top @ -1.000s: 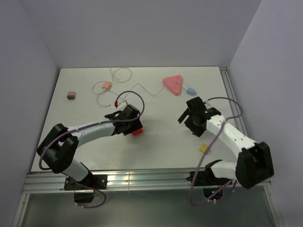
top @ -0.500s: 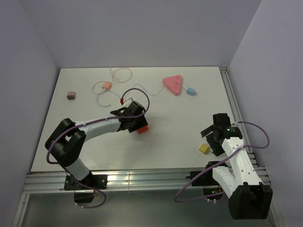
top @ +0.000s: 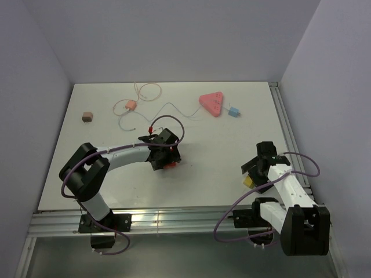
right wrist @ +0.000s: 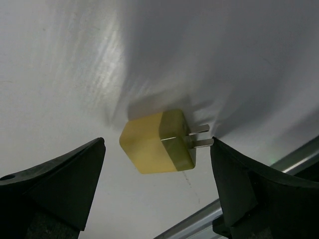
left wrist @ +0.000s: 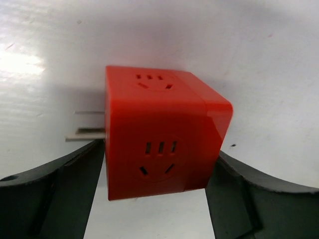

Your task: Insert the plug

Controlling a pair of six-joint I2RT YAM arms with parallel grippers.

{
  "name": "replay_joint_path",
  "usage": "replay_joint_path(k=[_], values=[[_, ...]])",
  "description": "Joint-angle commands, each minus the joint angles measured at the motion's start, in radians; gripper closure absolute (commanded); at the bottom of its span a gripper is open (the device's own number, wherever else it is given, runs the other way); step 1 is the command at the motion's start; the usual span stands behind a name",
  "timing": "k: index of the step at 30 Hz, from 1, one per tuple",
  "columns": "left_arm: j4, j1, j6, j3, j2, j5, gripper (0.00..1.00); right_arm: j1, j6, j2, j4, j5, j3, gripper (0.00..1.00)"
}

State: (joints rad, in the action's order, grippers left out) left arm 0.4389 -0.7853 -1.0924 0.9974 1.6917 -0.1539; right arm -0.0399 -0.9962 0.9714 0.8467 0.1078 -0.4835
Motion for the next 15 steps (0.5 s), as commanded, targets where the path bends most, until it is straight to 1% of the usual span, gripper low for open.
replay_joint_path(k=[1, 2, 3, 7, 12, 13, 14, 15], values=[[0.136, -0.003, 0.020, -0.046, -0.036, 0.001, 0.17, 0.003, 0.022, 0.021, -0.132, -0.051, -0.018, 0.08], [0.149, -0.005, 0.019, -0.045, -0.067, -0.003, 0.17, 0.012, 0.008, 0.030, -0.146, -0.049, -0.027, 0.08], [0.155, -0.005, 0.017, -0.037, -0.081, -0.009, 0.01, 0.035, 0.001, 0.035, -0.150, -0.046, -0.044, 0.08], [0.192, -0.005, 0.008, -0.022, -0.159, -0.042, 0.01, 0.130, -0.031, 0.087, -0.198, -0.054, -0.073, 0.09], [0.204, -0.006, 0.009, -0.028, -0.211, -0.049, 0.00, 0.254, -0.048, 0.205, -0.273, -0.102, -0.139, 0.09], [0.204, -0.006, 0.008, -0.032, -0.233, -0.058, 0.00, 0.305, -0.045, 0.220, -0.278, -0.124, -0.154, 0.09], [0.207, -0.006, 0.005, -0.036, -0.245, -0.064, 0.01, 0.325, -0.030, 0.242, -0.293, -0.141, -0.168, 0.08], [0.216, -0.005, 0.000, -0.042, -0.256, -0.068, 0.01, 0.342, -0.016, 0.247, -0.314, -0.204, -0.185, 0.08]])
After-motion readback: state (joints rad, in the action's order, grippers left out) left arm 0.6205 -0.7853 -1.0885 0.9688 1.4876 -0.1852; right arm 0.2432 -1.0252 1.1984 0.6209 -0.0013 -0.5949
